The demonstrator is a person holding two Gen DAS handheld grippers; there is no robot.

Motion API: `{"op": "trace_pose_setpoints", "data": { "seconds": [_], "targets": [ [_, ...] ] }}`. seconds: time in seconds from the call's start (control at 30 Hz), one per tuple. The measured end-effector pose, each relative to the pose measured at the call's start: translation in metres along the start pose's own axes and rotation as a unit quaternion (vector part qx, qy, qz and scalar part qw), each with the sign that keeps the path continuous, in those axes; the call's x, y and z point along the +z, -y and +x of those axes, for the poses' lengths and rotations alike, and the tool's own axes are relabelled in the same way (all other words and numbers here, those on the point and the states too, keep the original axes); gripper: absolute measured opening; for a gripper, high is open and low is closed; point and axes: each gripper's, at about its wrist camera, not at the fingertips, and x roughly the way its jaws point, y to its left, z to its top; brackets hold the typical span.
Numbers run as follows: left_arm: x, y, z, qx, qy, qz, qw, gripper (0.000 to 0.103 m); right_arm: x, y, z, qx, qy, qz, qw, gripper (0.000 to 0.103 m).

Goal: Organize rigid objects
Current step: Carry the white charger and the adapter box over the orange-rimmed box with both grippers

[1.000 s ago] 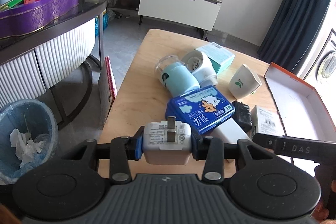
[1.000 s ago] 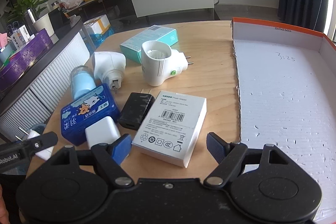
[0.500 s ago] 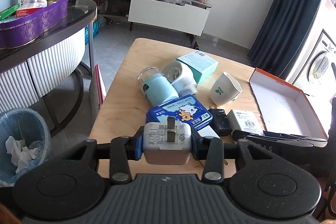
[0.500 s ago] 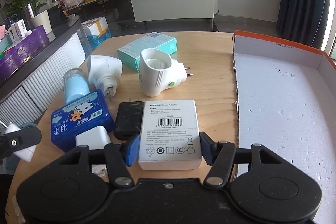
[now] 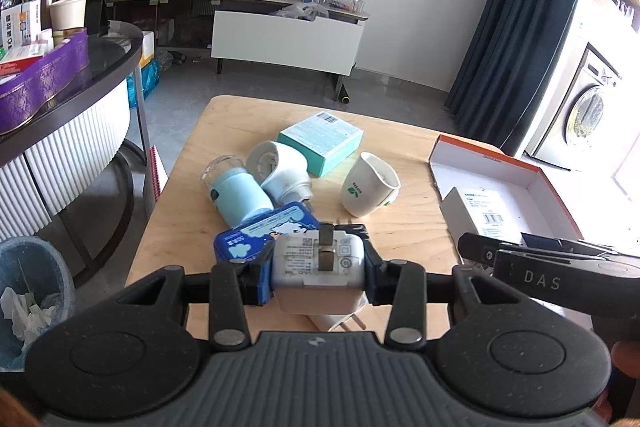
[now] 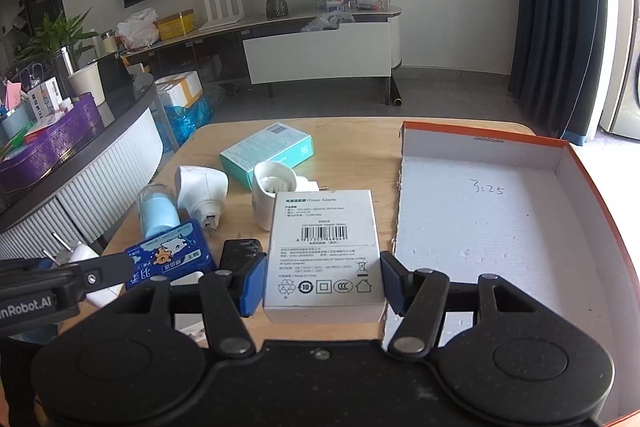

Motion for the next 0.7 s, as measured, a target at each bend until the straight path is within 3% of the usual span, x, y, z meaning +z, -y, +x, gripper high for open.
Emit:
{"op": "trace_pose_setpoints", "data": {
  "seconds": [0.7],
  "targets": [
    [0.023, 0.091, 0.015, -0.068, -0.004, 0.056, 0.9961, 0.042, 0.015, 0.078, -0.060, -0.072, 0.029, 0.062, 0.995, 0.071]
  ]
}}
